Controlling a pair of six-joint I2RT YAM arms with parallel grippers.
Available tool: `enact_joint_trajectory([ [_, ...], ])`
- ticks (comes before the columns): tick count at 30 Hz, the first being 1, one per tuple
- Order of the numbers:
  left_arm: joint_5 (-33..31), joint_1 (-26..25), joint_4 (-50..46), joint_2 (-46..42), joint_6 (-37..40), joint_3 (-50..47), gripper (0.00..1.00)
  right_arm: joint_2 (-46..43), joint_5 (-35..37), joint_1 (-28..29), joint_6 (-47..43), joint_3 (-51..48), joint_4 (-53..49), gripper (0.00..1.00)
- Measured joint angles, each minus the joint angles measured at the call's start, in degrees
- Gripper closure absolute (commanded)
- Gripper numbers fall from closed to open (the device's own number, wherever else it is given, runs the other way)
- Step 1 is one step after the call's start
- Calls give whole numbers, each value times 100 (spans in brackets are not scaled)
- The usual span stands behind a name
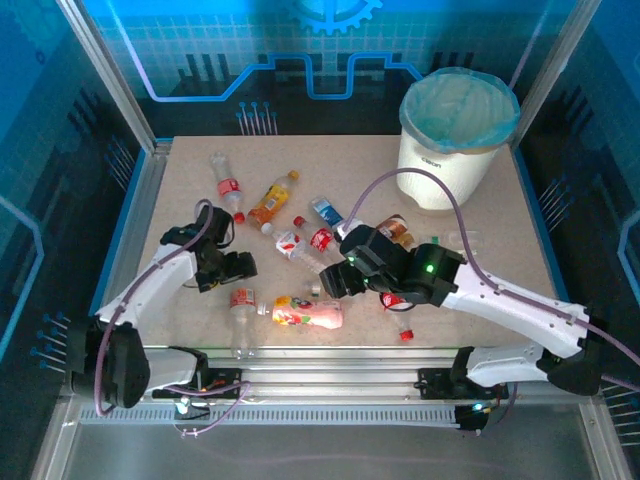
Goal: Put the plastic bottles in the bin
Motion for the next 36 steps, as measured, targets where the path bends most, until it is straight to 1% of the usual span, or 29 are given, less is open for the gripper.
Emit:
enact_joint_trajectory([
  [4,22,-339,-232,-57,-149,-114,14,-7,-13,-37,-7,-160,116,17],
  [9,151,-538,-114,74,-323,-278,14,0,-28,-133,-24,-168,168,14],
  [12,149,-605,31,175,-448,-494,15,-2,-28,-151,-26,-170,177,13],
  [18,144,-616,457,339,-595,-706,25,-70,-28,-186,-24,-229,179,12],
  [21,83,-616,616,437,-599,-717,34,-70,-31,-199,-22,-229,177,12],
  [22,42,-616,656,448,-595,-717,39,-70,-31,-199,-24,-229,177,12],
  [25,-109,-614,697,444,-564,-706,44,-70,-31,-199,-24,-229,179,12],
  [26,-177,-614,697,424,-555,-699,48,-70,-31,-199,-24,-229,181,12],
  [30,-479,-586,625,186,-527,-599,51,-68,-37,-199,-22,-229,177,12],
  [33,-713,-542,492,-120,-424,-282,52,-68,-55,-199,-24,-208,173,12],
  [36,-953,-511,356,-490,-282,186,55,-72,-57,-199,-24,-140,157,12],
])
